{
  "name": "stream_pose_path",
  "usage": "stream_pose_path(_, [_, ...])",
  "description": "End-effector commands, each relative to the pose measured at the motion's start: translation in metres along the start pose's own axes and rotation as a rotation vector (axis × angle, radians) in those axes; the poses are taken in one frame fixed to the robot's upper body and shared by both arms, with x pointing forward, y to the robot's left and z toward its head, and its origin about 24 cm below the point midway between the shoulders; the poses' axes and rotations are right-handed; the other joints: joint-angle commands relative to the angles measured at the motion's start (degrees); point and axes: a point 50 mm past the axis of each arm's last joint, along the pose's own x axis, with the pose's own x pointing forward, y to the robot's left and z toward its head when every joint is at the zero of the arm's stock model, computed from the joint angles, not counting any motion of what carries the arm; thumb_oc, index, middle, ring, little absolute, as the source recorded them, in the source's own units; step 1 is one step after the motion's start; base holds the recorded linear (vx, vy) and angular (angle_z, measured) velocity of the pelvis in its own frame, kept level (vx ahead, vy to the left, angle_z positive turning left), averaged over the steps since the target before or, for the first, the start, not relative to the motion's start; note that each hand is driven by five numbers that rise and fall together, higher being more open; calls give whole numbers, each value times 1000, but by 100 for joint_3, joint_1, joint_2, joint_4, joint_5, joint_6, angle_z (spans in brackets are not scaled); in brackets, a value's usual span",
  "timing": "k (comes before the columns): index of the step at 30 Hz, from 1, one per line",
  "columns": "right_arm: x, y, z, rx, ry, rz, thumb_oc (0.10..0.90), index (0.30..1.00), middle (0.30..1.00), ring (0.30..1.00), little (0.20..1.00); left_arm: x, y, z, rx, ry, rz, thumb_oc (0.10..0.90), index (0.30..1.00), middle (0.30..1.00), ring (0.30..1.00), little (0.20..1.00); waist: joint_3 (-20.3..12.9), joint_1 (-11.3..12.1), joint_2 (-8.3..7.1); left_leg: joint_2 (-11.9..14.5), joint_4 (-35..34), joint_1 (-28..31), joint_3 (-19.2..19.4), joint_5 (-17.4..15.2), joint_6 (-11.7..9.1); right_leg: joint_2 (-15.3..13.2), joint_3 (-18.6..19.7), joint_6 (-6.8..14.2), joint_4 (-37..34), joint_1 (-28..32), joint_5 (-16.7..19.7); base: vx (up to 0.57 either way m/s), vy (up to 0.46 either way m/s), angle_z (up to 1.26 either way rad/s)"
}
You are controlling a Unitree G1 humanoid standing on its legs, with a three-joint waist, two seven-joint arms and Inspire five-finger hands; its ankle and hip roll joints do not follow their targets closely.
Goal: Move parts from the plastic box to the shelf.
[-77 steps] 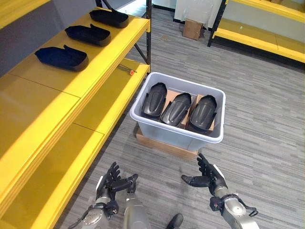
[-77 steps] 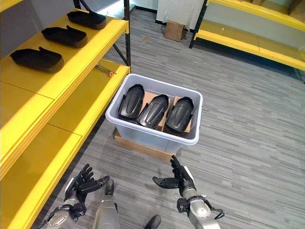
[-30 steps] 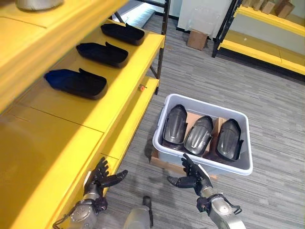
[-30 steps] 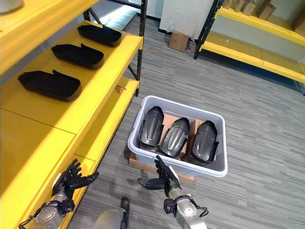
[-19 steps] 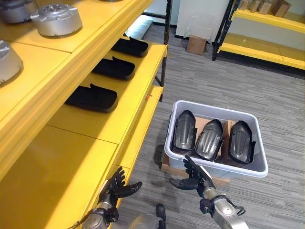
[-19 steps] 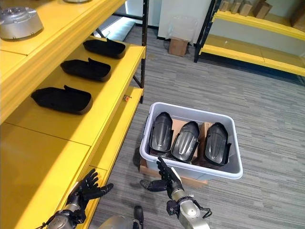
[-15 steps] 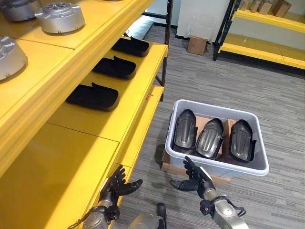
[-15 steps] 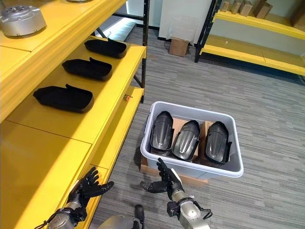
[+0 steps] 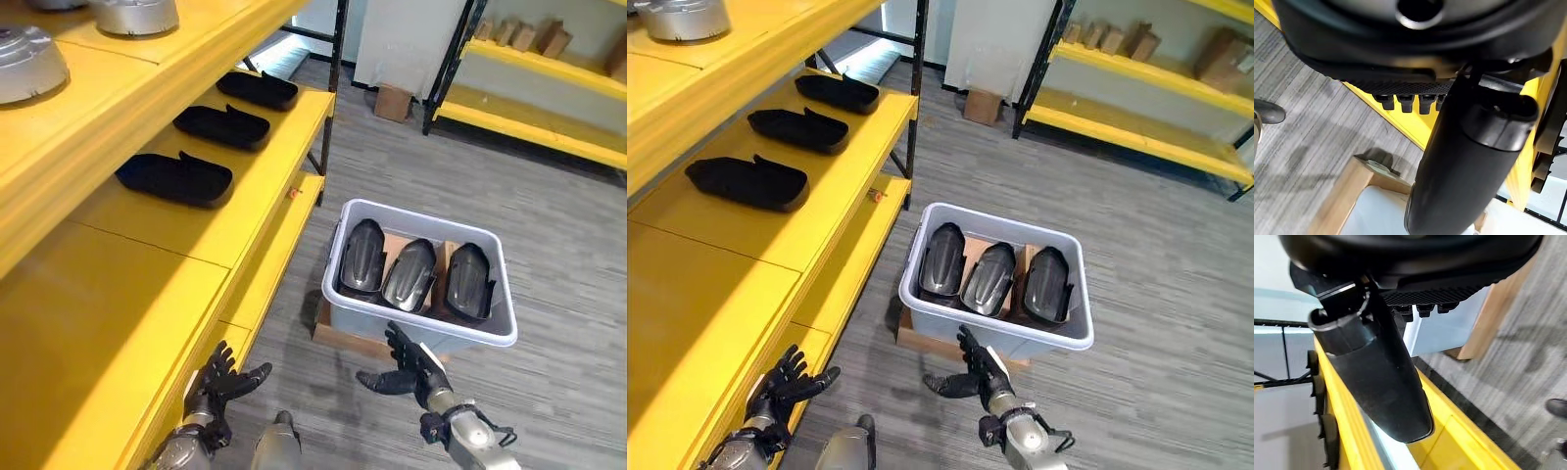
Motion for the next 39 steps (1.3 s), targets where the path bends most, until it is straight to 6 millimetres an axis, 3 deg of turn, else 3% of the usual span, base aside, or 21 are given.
stream_pose_path(1, [6, -8, 49, -25, -242, -8, 900, 1000, 1000, 1000, 1000, 8, -19, 37, -13, -190, -87, 900, 1000, 1000, 1000, 1000, -109, 157, 305, 907, -1796, 1381, -143, 904, -642, 43, -6, 126, -8, 171, -101, 40, 51, 4])
stream_pose_path(9, [4, -12, 57, -101, -277, -22, 900, 1000, 1000, 1000, 1000, 4, -14, 35, -13, -193, -66, 900, 1000, 1000, 1000, 1000, -82, 129, 304, 727, -1834, 1508, -12, 776, -547, -167, 136, 215, 14, 148, 61, 13, 56, -5])
stream_pose_path(13, [-1, -20, 77, -204, -366, -58, 900, 1000, 1000, 1000, 1000, 1, -11, 34, 2, -196, -62, 900, 1000, 1000, 1000, 1000, -13, 104, 273, 607, -1828, 1514, 11, 690, -467, -330, 141, 289, 95, 112, 147, -4, 62, -3])
stream_pose_path(22, [-13, -36, 103, -262, -484, -141, 900, 1000, 1000, 1000, 1000, -3, -8, 36, 38, -209, -74, 900, 1000, 1000, 1000, 1000, 156, 81, 143, 383, -1745, 1464, -6, 540, -310, -607, 146, 417, 286, 31, 345, -6, 54, -4])
stream_pose_path(29, [-26, -38, 130, -258, -623, -155, 900, 1000, 1000, 1000, 1000, -5, -10, 35, 48, -203, -90, 900, 1000, 1000, 1000, 1000, 252, 55, 72, 349, -1697, 1428, -24, 501, -268, -665, 153, 431, 343, -8, 354, 0, 0, 0])
stream_pose_path(39, [-34, -44, 149, -227, -727, -184, 900, 1000, 1000, 1000, 1000, -5, -13, 36, 49, -212, -103, 900, 1000, 1000, 1000, 1000, 290, 36, 8, 326, -1710, 1409, -21, 507, -267, -671, 117, 446, 305, -8, 402, 0, 0, 0])
